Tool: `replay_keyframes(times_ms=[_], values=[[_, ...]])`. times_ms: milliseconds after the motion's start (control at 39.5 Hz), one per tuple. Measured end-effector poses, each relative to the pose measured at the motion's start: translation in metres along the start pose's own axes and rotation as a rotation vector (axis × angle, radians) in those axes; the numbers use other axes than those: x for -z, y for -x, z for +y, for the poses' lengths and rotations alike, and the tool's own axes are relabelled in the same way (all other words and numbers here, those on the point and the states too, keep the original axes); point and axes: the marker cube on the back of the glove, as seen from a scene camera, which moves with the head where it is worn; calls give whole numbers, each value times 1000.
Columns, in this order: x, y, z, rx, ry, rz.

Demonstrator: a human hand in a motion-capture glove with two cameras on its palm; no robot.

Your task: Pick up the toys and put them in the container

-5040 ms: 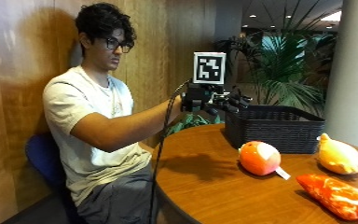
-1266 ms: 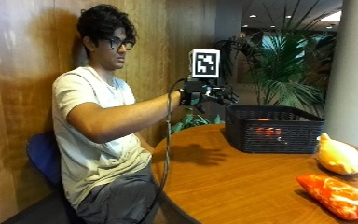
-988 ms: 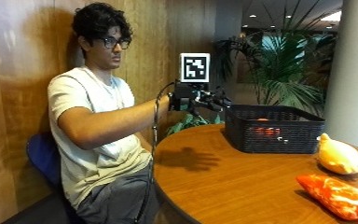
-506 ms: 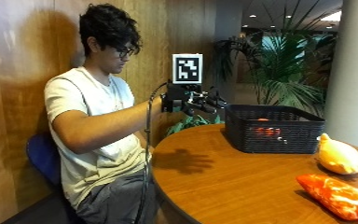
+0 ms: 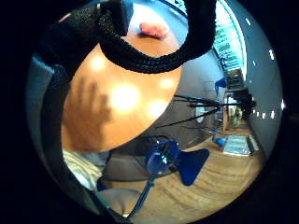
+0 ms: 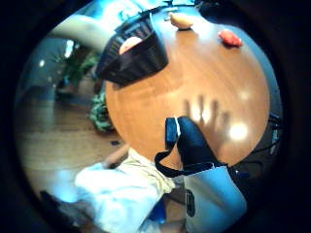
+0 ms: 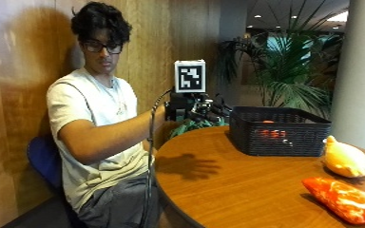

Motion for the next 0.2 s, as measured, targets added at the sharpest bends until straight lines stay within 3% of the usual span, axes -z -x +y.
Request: replay_keyframes(times_ms=[203], values=[[-9,-7,3,-89,13,-88]])
